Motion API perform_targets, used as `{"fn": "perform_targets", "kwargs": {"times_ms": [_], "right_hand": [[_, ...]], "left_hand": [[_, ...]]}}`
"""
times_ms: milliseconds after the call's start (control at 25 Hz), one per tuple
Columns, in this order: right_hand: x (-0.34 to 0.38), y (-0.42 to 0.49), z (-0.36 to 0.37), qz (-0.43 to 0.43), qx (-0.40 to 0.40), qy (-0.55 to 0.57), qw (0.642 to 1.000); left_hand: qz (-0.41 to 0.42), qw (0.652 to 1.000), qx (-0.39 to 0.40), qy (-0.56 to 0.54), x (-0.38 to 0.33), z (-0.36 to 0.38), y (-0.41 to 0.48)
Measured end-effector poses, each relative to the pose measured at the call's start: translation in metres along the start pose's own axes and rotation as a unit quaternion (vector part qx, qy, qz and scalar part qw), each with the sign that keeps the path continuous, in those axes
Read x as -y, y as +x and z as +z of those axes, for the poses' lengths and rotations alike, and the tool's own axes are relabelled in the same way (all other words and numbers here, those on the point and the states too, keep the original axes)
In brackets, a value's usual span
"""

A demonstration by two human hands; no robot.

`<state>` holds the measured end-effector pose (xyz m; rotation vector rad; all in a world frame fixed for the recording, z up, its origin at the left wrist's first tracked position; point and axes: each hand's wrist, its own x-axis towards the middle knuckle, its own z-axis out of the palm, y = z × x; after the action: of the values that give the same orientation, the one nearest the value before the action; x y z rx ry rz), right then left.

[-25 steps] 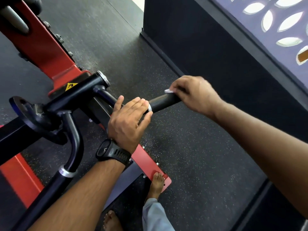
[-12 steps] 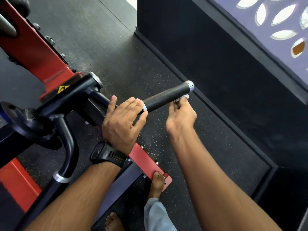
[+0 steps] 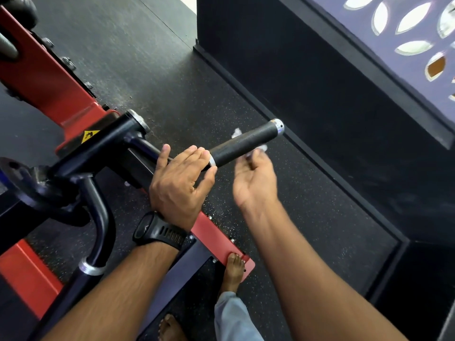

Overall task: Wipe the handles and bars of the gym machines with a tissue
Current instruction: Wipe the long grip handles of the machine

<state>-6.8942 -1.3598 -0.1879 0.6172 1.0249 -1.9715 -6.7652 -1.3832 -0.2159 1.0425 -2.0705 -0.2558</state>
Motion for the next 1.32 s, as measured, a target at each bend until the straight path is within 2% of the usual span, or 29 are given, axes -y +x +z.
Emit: {"fn": "perform_targets", "kwargs": {"times_ms": [80,320,440,680,800,840,880,960,1040,1080,1120,1200,1240,1320], "right_hand": [[-0.001,0.002,0.001,-0.011,0.000,0.036,0.999],[-0.018,-0.014,-0.007,0.038,0.021,-0.001,0.999],[-0.018,-0.020,-0.009,0.051,0.024,-0.059,0.997],[-0.021,-0.028,-0.011,0.012,-0.006,-0.062,0.998],[-0.020,-0.029,-0.013,-0.091,-0.006,-0.137,0.986],[-0.020,-0.030,-0.016,-0.153,0.013,-0.216,0.964],[-0.020,-0.032,-0.019,-0.238,0.040,-0.317,0.917],[-0.017,-0.032,-0.027,-0.395,0.132,-0.490,0.766],[0.001,-0.021,-0.030,-0.495,0.219,-0.580,0.609],[0.011,-0.012,-0.029,-0.523,0.245,-0.606,0.547],[0.020,-0.004,-0.027,-0.535,0.246,-0.621,0.517],[0.029,0.002,-0.023,-0.528,0.211,-0.625,0.535],[0.031,0.004,-0.023,-0.530,0.221,-0.630,0.523],[0.038,0.010,-0.023,-0.539,0.290,-0.653,0.445]], "left_hand": [[0.008,1.000,0.002,0.001,0.001,0.000,-0.001],[0.001,1.000,-0.009,0.000,-0.001,0.002,-0.002],[0.005,1.000,-0.010,0.003,0.000,0.001,0.000],[0.003,1.000,-0.012,0.004,-0.001,0.002,0.000],[0.004,1.000,-0.015,0.010,-0.002,0.001,0.000],[0.007,1.000,-0.014,0.010,-0.002,0.000,0.001],[0.008,1.000,-0.013,0.010,-0.002,0.000,0.002],[0.003,1.000,-0.011,0.010,-0.002,-0.001,0.001],[0.006,1.000,-0.006,0.012,-0.003,-0.001,0.001],[0.006,1.000,-0.007,0.013,-0.004,-0.001,0.002],[0.003,1.000,-0.008,0.014,-0.004,0.000,0.002],[-0.006,1.000,-0.007,0.014,-0.004,-0.001,0.001],[-0.006,1.000,-0.008,0.015,-0.004,-0.001,0.002],[0.000,1.000,-0.008,0.021,-0.005,-0.001,0.003]]}}
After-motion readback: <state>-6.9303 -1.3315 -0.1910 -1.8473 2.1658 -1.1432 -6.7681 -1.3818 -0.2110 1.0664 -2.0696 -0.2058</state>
